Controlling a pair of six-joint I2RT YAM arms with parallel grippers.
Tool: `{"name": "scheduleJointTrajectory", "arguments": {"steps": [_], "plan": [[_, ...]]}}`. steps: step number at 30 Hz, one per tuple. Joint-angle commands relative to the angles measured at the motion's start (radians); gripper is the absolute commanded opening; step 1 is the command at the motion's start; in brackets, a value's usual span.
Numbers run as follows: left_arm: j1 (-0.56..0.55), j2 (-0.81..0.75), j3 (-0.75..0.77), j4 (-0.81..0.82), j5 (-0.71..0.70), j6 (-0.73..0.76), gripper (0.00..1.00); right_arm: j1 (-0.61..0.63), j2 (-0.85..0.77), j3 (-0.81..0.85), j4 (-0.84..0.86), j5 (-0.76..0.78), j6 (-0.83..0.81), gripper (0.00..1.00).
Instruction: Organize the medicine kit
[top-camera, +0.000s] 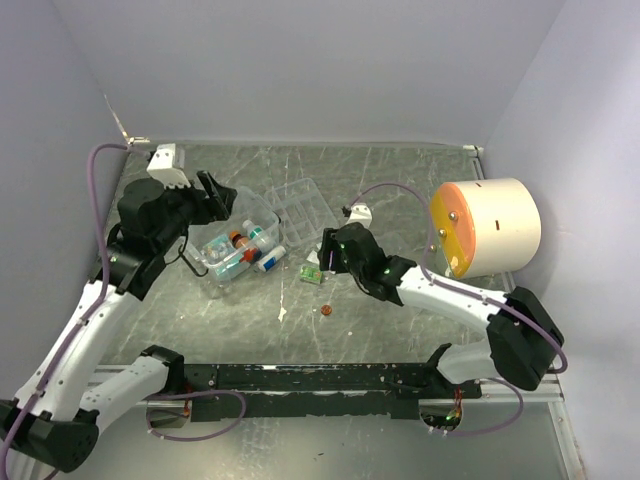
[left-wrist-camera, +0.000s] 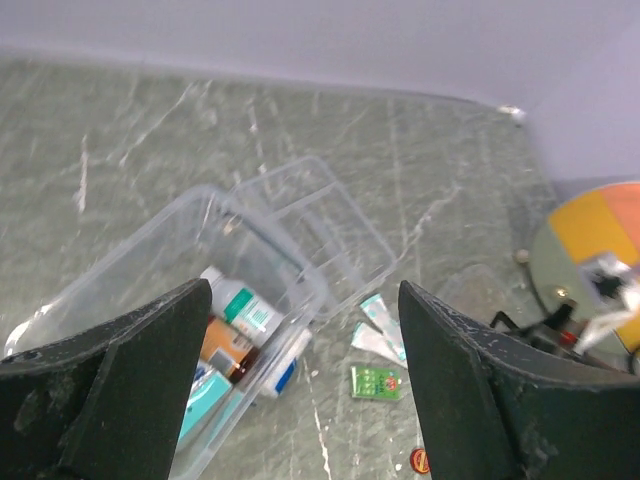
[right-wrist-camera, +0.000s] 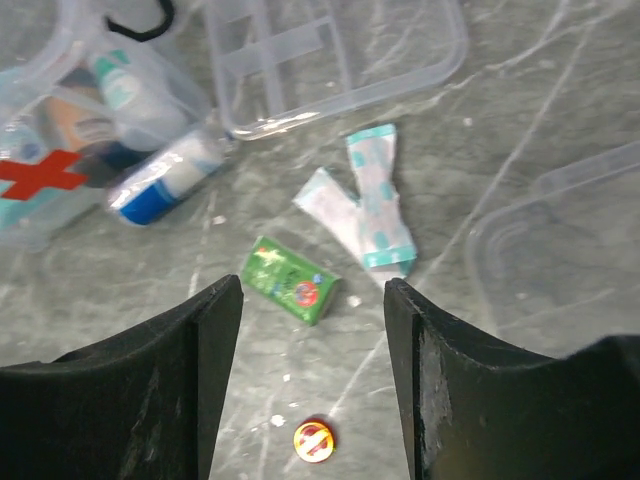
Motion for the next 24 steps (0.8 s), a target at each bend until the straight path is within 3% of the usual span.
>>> {"name": "scheduleJointTrajectory", "arguments": {"steps": [1,6,9,16,20,24], "plan": [[0.006,-0.061,-0.039,0.159,0.154,0.095,0.87,-0.044,0.051,0.077,-0.085,0.000,-0.126,0.60],[0.005,-0.107,-0.103,0.223,0.177,0.086,0.87,-0.065,0.140,0.174,-0.160,-0.018,-0.197,0.60],[0.005,-0.121,-0.119,0.227,0.171,0.082,0.87,-0.066,0.183,0.229,-0.200,-0.022,-0.151,0.59],[0.005,-0.150,-0.147,0.244,0.196,0.039,0.83,-0.065,0.249,0.207,-0.065,-0.163,0.160,0.53],[0.006,-0.171,-0.151,0.245,0.207,0.019,0.83,-0.050,0.293,0.140,0.139,-0.258,0.318,0.47],[0.005,-0.200,-0.149,0.232,0.187,0.027,0.82,-0.017,0.377,0.201,0.142,-0.240,0.420,0.44]]}}
